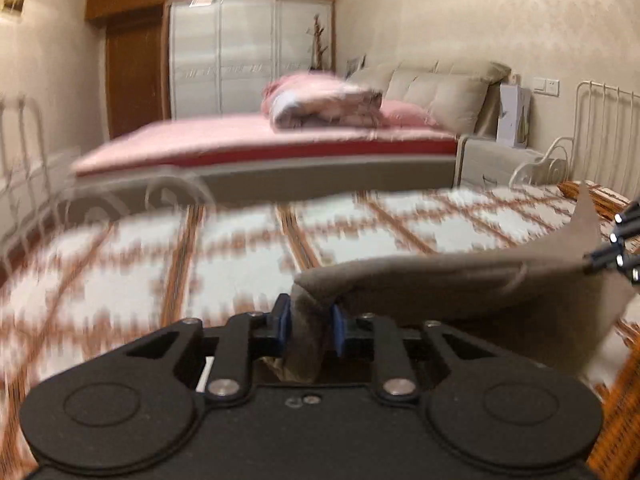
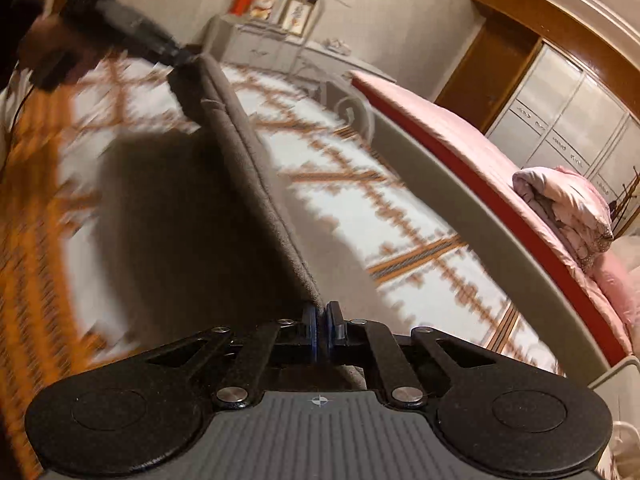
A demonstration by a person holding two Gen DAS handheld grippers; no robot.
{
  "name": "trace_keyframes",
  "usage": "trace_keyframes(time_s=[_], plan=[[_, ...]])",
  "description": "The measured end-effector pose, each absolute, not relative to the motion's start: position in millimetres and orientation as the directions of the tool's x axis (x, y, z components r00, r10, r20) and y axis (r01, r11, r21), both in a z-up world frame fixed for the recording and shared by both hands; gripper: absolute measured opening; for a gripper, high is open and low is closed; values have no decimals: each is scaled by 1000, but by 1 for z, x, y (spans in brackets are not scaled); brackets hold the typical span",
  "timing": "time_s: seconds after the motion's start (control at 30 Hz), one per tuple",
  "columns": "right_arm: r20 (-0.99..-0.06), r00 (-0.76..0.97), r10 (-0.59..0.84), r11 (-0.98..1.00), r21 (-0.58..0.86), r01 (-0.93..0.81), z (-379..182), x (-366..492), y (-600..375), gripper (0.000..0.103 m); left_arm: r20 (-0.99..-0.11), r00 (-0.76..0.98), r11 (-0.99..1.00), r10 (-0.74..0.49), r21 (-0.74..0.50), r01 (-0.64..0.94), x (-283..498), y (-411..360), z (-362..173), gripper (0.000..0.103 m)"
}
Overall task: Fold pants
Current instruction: 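Lift both cuffs and fold the legs over toward the waistband with both grippers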
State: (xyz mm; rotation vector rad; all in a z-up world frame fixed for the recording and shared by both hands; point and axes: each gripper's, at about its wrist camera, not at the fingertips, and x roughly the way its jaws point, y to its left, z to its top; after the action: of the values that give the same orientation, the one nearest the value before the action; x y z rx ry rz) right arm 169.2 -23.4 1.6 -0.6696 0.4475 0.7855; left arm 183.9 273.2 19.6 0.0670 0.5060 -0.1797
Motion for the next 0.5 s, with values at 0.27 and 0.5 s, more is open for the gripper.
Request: trace_keyframes(time_s=[0.27,0.5], plan=[[-635,631,446,714,-173,-678,-54,119,-48,7,-654,755,998,-42,-65,0,144,268,-23,37],[-596,665,450,872,132,-471,-48,149,-83,61,-598,791,912,-133,-386,-139,140,289,-6,42]])
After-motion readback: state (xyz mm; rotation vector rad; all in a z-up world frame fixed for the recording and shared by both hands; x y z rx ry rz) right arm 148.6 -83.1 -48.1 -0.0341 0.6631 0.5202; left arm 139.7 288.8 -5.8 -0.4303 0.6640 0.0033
